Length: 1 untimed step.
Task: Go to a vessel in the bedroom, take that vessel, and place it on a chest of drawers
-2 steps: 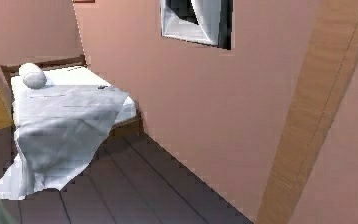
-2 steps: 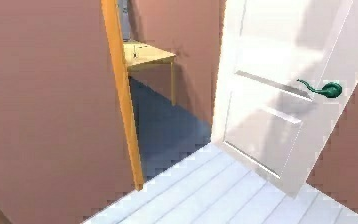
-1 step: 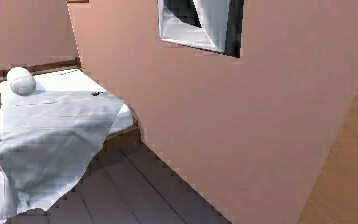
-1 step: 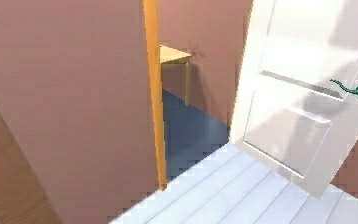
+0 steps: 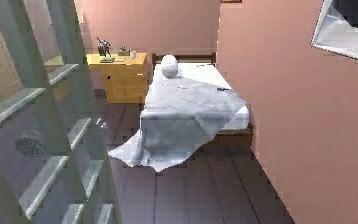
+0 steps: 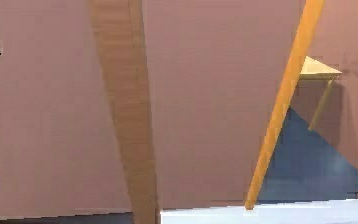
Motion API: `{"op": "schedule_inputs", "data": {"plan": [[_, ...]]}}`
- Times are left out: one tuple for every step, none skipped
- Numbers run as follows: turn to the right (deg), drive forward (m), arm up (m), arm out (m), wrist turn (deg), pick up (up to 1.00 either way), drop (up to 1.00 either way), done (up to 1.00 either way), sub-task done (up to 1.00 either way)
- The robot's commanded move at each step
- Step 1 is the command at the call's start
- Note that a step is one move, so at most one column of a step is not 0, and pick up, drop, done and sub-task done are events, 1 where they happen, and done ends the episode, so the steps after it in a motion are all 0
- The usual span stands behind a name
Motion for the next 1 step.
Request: {"op": "schedule_inputs", "data": {"plan": [[0.0, 1.00, 0.00, 0.00, 0.0, 0.00, 0.00, 0.00, 0.00]]}}
